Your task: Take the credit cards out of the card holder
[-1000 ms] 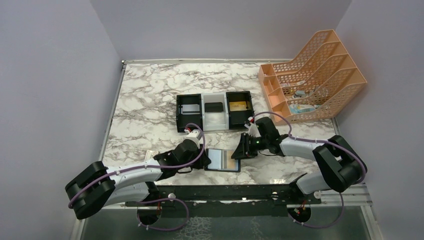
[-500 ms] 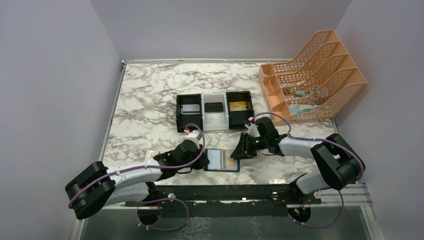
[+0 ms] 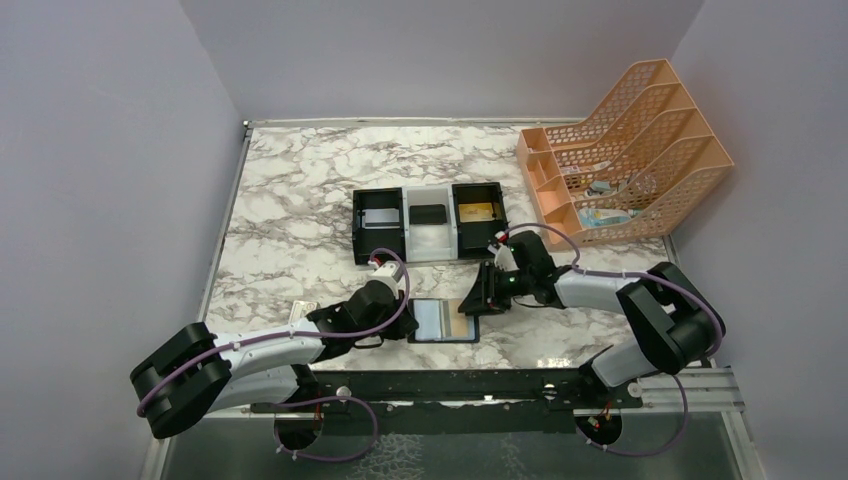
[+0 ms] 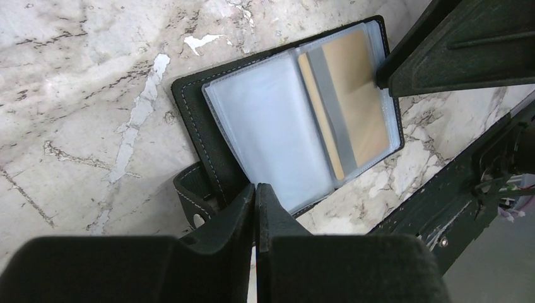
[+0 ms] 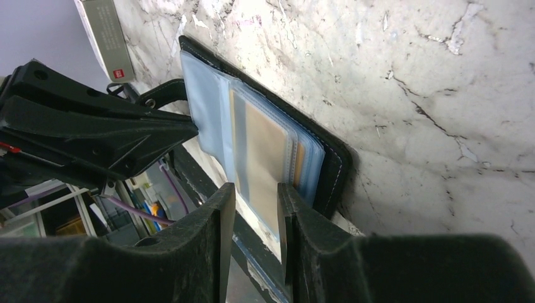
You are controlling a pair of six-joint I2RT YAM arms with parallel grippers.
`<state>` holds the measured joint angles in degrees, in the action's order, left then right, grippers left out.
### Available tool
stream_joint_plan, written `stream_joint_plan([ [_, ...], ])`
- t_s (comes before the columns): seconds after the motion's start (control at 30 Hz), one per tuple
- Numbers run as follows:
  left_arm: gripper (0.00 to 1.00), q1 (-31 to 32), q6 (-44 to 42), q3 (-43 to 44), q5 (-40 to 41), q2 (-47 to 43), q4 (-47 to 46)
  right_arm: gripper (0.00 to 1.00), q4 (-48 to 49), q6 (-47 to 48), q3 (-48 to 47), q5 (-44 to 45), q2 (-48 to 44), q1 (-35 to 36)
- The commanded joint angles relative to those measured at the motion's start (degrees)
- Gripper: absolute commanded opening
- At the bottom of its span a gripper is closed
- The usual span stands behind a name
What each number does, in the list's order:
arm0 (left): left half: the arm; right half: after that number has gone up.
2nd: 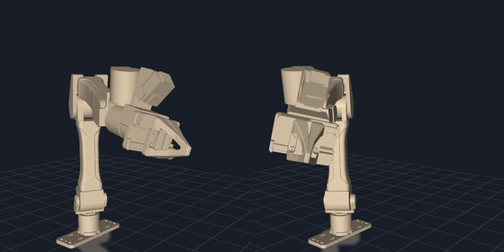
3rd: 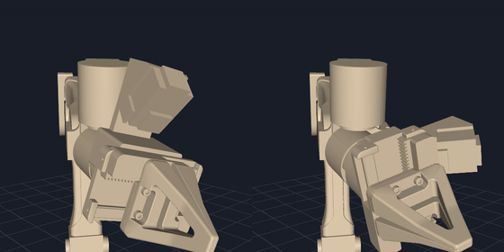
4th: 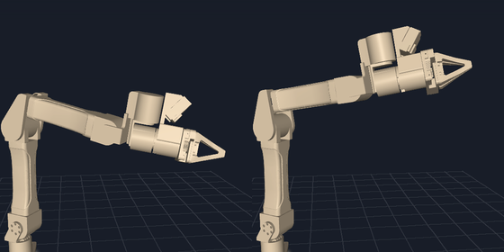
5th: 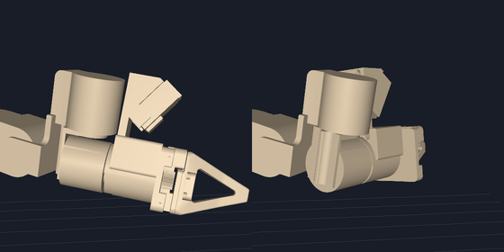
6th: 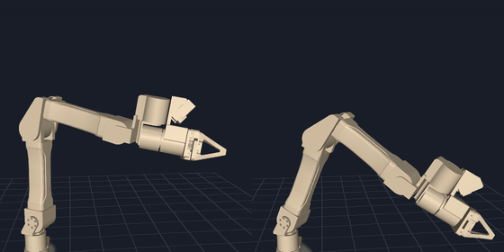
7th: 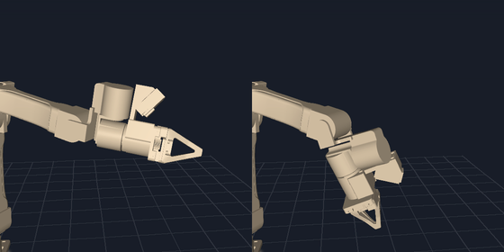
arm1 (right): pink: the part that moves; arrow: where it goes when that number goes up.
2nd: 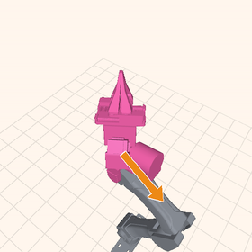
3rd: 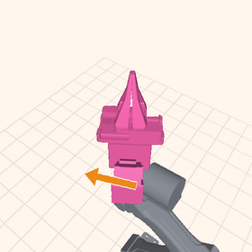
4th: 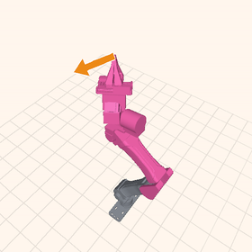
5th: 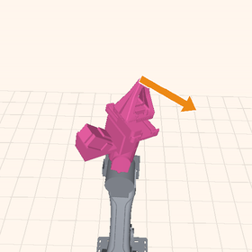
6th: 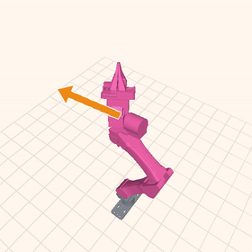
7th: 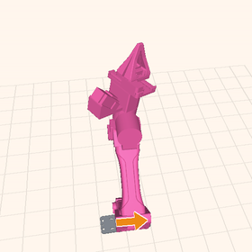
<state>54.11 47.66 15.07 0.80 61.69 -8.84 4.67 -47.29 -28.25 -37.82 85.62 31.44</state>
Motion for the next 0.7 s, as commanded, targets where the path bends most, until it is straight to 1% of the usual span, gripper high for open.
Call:
stream_joint_plan([
  [0.0,0.07,0.3,0.3,-0.9,-1.2,0.1,-1.7,0.32,-0.7,0.8,-1.9,0.2,-0.8,0.4],
  [0.2,0.07,0.4,0.7,-1.3,-1.2,0.3,-3.1,0.32,0.2,0.5,-2.1,-3.5,-2.4,0.4],
  [0.43,0.07,0.5,1.2,-1.6,-0.9,0.0,-3.4,0.32,-3.1,1.8,-2.6,-0.2,-2.7,0.5],
  [0.6,0.08,0.5,1.5,-1.9,-0.6,-0.5,-3.4,0.34,-6.2,3.3,-2.3,6.7,-4.9,0.6],
  [0.67,0.13,0.6,1.5,-2.0,-0.6,-0.5,-3.4,0.34,-5.6,3.6,-2.2,5.8,-4.1,0.6],
])
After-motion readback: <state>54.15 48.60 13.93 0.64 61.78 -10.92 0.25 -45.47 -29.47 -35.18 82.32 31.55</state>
